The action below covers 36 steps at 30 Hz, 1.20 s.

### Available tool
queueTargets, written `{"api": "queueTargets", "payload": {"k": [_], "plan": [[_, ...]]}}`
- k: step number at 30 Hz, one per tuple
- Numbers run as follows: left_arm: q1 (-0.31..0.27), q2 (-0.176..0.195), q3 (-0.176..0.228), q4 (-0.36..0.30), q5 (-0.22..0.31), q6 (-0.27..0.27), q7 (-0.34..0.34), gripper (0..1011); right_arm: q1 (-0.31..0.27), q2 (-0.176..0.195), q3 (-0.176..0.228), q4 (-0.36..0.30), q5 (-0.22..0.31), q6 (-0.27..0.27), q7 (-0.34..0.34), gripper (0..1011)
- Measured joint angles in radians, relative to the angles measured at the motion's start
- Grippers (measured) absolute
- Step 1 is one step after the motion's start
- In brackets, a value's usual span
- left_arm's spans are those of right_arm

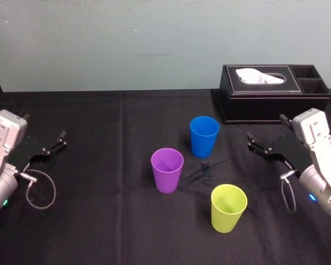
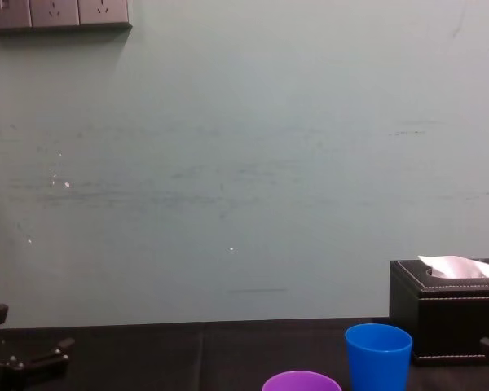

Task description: Stack the three plastic cups sequentially using one hand.

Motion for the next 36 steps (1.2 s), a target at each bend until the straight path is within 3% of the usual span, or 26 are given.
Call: {"api": "queueTargets", "payload": {"k": [36], "plan": [[0.000, 0.000, 0.000, 0.000, 0.000, 0.000, 0.000, 1010, 0.000, 0.000, 0.000, 0.000, 0.000, 0.000, 0.000, 1004]]}}
